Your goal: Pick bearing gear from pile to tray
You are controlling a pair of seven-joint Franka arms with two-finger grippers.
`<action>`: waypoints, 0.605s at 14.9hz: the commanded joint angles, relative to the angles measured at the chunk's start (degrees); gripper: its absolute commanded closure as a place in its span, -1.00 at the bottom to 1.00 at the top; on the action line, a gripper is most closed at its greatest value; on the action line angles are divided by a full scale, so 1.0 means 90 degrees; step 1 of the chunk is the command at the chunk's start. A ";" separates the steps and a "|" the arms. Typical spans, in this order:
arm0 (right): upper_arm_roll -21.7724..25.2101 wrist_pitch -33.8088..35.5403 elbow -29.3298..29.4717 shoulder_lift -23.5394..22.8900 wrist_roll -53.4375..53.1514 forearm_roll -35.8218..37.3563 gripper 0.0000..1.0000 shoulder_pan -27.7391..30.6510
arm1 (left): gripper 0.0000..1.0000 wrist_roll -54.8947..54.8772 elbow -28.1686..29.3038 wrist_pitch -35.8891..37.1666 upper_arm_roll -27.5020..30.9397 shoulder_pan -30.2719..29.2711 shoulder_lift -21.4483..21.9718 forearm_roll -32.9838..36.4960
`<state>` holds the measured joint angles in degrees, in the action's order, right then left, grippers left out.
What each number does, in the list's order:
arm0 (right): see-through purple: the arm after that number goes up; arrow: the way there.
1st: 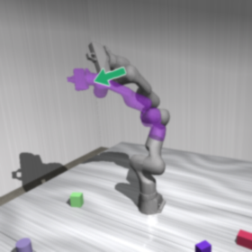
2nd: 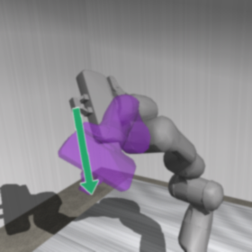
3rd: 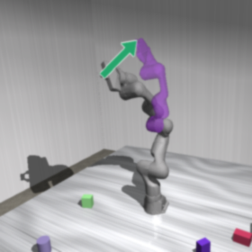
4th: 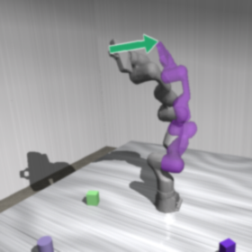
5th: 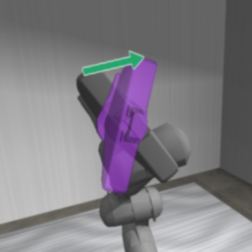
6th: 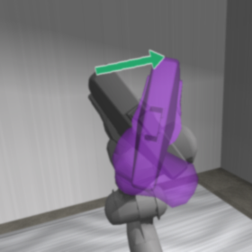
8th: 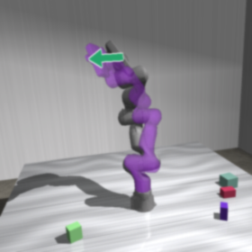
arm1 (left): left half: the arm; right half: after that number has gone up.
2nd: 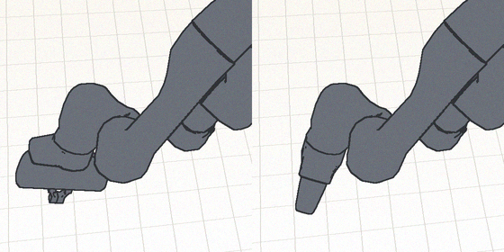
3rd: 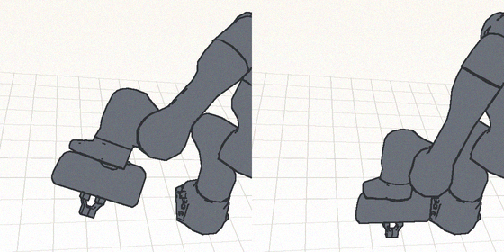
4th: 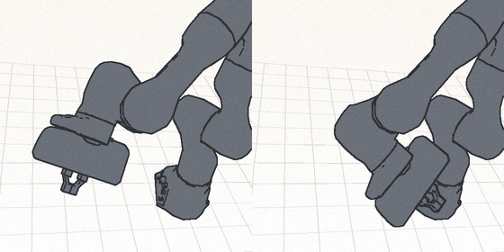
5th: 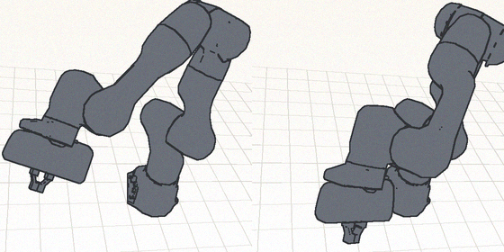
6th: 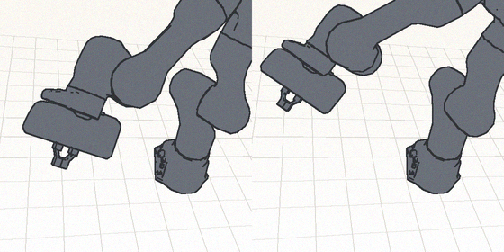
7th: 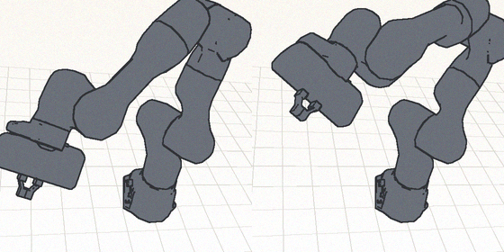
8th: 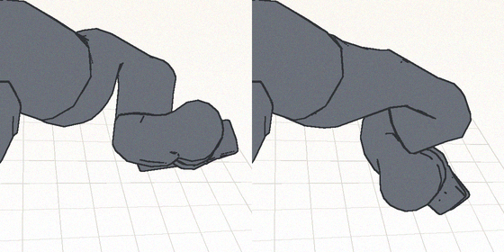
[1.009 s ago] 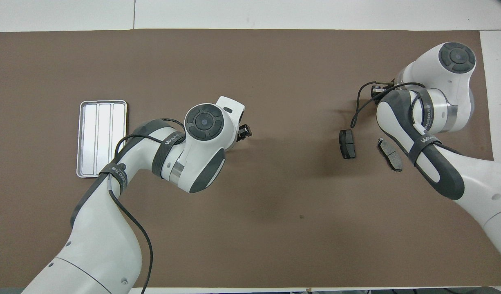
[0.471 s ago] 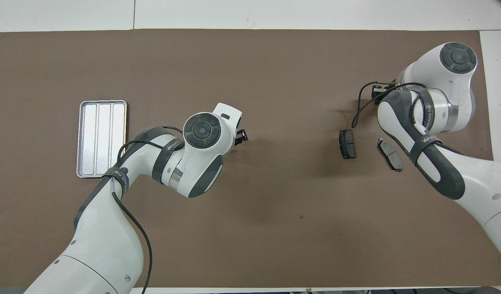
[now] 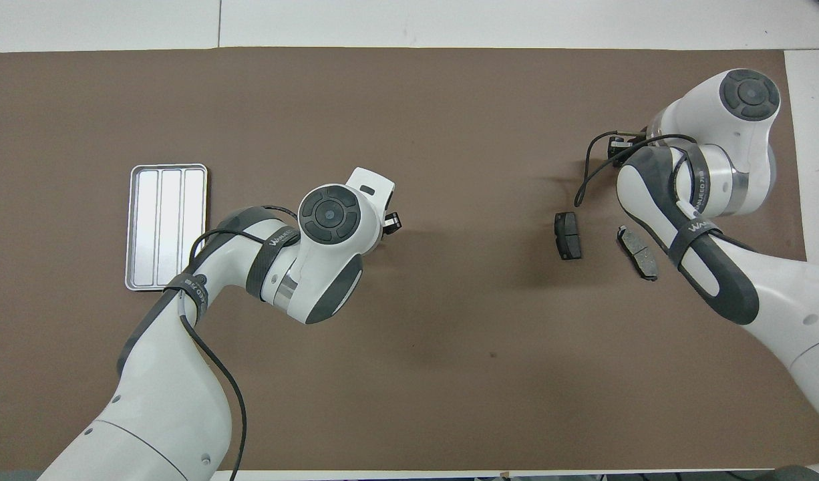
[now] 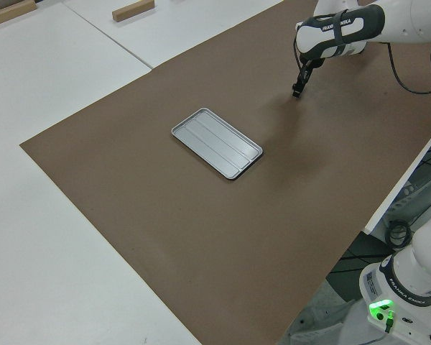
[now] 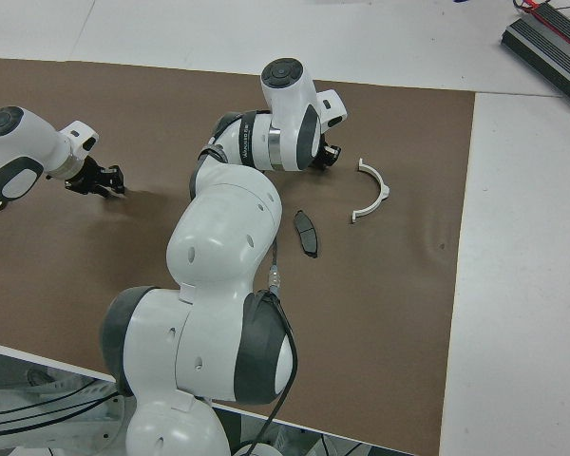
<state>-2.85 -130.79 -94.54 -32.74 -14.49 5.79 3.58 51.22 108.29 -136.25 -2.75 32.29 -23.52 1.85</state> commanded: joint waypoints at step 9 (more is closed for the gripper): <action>-0.0083 -0.0136 0.0426 -0.0366 0.0292 0.0157 0.05 0.0158 | 1.00 -0.0853 -0.1922 0.2469 0.0023 -0.0900 0.0181 0.0488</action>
<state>-2.92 -131.46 -92.21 -34.47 -13.35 6.17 3.81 48.89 96.97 -121.97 -2.03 28.94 -23.04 5.22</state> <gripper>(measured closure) 0.427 0.762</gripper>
